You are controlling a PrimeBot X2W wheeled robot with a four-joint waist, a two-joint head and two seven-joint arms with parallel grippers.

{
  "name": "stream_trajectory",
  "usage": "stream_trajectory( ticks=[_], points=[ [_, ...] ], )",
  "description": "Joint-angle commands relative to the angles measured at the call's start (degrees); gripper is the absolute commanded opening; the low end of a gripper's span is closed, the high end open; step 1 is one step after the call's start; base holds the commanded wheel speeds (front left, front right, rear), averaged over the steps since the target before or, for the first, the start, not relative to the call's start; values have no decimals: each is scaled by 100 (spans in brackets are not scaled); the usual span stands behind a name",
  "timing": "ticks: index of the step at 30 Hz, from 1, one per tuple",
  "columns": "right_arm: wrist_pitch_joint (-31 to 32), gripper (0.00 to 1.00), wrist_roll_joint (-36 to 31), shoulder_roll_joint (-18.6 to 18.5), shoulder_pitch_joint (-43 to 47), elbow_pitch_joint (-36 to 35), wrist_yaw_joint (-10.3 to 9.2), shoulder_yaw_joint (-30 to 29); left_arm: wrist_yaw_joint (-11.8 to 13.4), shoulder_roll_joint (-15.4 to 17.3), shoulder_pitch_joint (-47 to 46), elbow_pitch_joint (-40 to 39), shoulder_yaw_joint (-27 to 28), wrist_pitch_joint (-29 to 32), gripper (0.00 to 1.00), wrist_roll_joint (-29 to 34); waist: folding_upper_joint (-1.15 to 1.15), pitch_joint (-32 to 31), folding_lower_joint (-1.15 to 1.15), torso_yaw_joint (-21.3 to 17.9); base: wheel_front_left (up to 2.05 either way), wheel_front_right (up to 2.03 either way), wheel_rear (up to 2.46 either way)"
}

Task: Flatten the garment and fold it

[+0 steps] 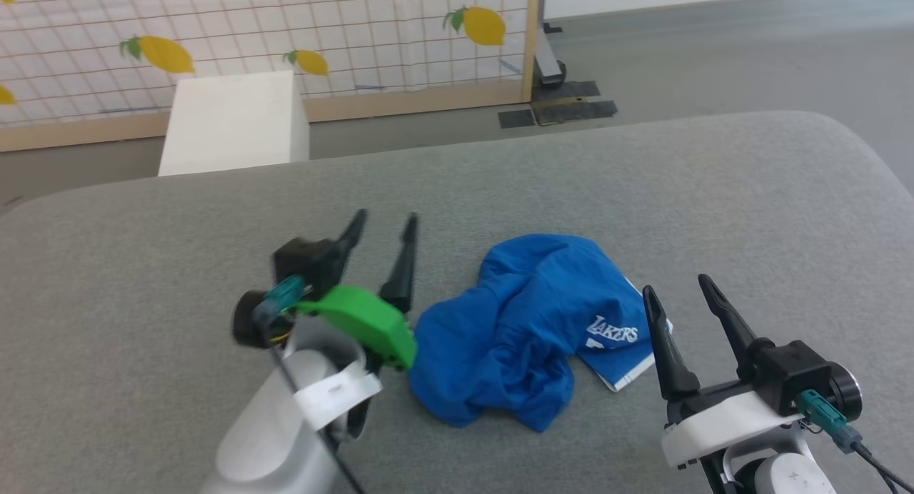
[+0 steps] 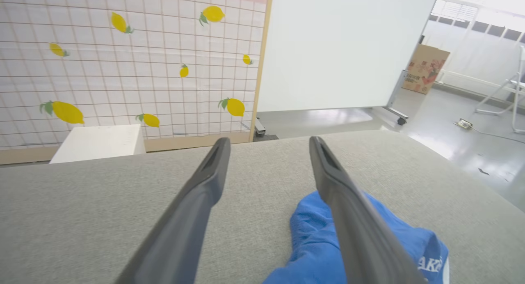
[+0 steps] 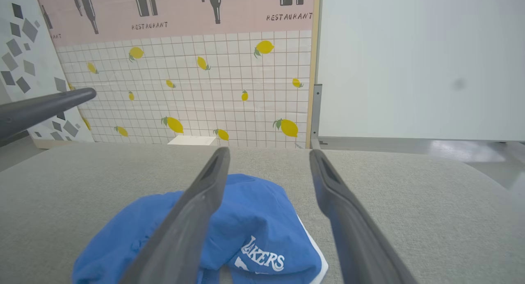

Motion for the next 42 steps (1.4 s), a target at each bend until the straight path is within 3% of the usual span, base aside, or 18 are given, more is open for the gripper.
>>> stream_trajectory(
  ticks=[1,6,11,19,24,31,32,34,35,42],
  points=[
    [35,100,-51,3,80,-44,-10,2,70,112,226,-126,124,-170,100,83,0,-83,0,186,0,0,0],
    [217,100,-147,3,87,-98,-10,143,217,342,849,-787,675,-341,100,261,0,-74,0,411,0,0,0],
    [812,100,-178,3,46,-6,-10,451,178,311,1538,-1568,1304,-346,100,641,0,53,0,614,0,0,0],
    [2489,100,-113,3,-35,467,-10,780,-125,-132,2123,-2066,1983,-347,100,1095,0,309,0,974,0,0,0],
    [3520,100,-168,3,-69,658,-10,570,-344,-337,2114,-2162,2229,-347,100,1266,0,494,0,1189,0,0,0],
    [4450,100,-219,3,-113,646,-10,474,-547,-459,2019,-2112,2385,-347,100,1376,0,616,0,1357,0,0,0],
    [4457,76,-188,3,-132,600,-10,500,-564,-468,2007,-2095,2390,-347,100,1381,0,619,0,1372,0,0,0],
    [4437,16,-151,3,-178,534,-10,626,-586,-479,1996,-2068,2402,-347,100,1379,0,610,0,1384,0,0,0],
    [4401,0,-129,3,-206,498,-10,682,-594,-482,1998,-2056,2406,-347,100,1375,0,600,0,1383,0,0,0],
    [3937,0,368,3,-701,5,-10,1434,-586,-491,2050,-2014,2436,-348,100,1329,0,449,0,1294,0,0,0]
  ],
)
